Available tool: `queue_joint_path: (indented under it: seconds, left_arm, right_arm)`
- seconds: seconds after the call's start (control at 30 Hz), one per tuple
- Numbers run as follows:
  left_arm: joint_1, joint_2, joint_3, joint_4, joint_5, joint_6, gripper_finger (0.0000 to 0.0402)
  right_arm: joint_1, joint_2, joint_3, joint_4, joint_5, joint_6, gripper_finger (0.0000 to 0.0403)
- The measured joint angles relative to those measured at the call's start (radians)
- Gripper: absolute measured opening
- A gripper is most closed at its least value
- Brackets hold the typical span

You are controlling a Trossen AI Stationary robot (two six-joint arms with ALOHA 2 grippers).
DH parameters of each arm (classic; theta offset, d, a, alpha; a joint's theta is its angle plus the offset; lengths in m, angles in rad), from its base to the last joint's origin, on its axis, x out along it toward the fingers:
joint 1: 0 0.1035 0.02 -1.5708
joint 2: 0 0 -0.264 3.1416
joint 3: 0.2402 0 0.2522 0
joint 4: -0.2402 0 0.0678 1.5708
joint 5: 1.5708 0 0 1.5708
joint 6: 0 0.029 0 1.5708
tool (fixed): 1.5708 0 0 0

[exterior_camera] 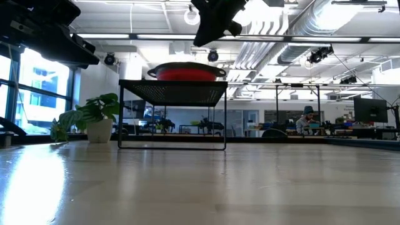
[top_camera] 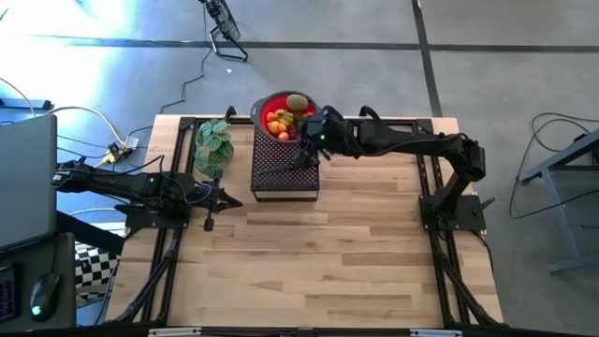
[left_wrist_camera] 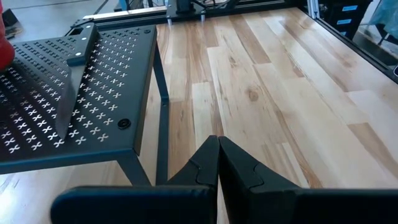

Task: Pick & Place Fruit
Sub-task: Return to home position

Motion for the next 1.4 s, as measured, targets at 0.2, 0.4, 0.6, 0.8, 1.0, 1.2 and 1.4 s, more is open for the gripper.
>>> queue_joint_path:
  seconds: [0.2, 0.4, 0.6, 0.8, 1.0, 1.2, 1.4]
  left_arm:
    - [0.0, 0.0, 0.0, 0.0, 0.0, 0.0, 0.0003]
    - [0.0, 0.0, 0.0, 0.0, 0.0, 0.0, 0.0003]
    - [0.0, 0.0, 0.0, 0.0, 0.0, 0.0, 0.0003]
    - [0.0, 0.0, 0.0, -0.001, 0.0, 0.0, 0.0003]
    - [0.0, 0.0, 0.0, -0.001, 0.0, 0.0, 0.0003]
    - [0.0, 0.0, 0.0, 0.0, 0.0, 0.0, 0.0003]
    - [0.0, 0.0, 0.0, 0.0, 0.0, 0.0, 0.0003]
  right_arm:
    - [0.036, 0.0, 0.0, -0.048, -0.028, -0.038, 0.001]
    - [0.069, 0.0, 0.0, -0.049, -0.151, -0.065, 0.0008]
    - [0.105, -0.005, -0.134, 0.138, -0.338, -0.076, 0.0004]
    - [0.16, -0.095, -0.415, 0.385, -0.325, 0.017, 0.0003]
    - [0.252, -0.306, -0.63, 0.587, -0.257, 0.02, 0.0003]
    - [0.332, -0.573, -0.808, 0.622, -0.145, -0.029, 0.0003]
    - [0.372, -0.793, -0.945, 0.615, -0.041, 0.0, 0.0004]
